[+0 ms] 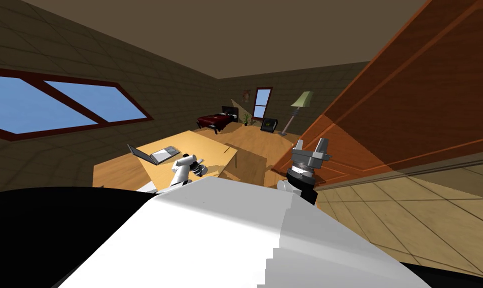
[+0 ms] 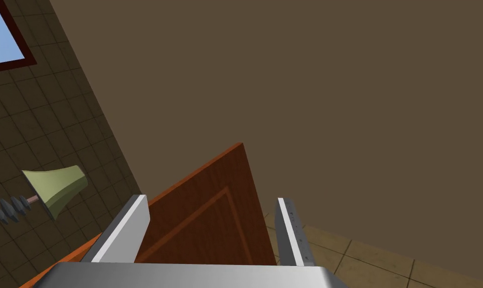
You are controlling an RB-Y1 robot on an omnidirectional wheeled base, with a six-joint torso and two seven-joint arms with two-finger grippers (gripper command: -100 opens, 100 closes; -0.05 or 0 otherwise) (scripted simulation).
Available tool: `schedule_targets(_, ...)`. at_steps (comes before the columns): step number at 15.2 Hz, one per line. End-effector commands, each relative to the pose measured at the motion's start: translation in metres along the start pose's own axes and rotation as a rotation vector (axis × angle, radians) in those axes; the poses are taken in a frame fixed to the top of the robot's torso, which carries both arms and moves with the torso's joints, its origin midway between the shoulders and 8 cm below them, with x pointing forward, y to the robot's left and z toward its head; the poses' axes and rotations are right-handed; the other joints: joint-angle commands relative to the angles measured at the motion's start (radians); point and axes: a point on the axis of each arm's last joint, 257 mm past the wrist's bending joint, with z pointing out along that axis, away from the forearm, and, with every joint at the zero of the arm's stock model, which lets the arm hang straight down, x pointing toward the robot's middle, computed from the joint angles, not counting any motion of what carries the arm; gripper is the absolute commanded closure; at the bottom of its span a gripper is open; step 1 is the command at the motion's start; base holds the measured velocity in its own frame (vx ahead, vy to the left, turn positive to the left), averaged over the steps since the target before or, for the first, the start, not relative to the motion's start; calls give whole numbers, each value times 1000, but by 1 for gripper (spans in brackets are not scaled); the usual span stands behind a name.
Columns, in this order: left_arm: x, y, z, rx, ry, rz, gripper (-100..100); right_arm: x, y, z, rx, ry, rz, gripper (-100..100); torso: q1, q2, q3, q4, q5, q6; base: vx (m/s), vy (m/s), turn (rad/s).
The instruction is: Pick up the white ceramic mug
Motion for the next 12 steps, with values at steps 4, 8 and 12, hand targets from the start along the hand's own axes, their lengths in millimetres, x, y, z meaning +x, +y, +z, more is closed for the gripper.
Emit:
schedule_targets(4, 1, 1, 4, 4, 0, 1, 100, 0, 0, 0, 0, 0, 0, 0, -1, 0, 0, 0, 0, 0, 2, 3, 4)
schedule_targets(8, -1, -2, -4, 0, 0, -2, 100, 0, 0, 0, 0, 0, 0, 0, 0, 0, 0, 0, 0, 1, -1, -2, -6)
schedule_targets(12, -2, -4, -7, 0, 0, -3, 100, 0, 0, 0, 0, 0, 0, 0, -2, 1, 1, 1, -1, 1, -4, -13, -18)
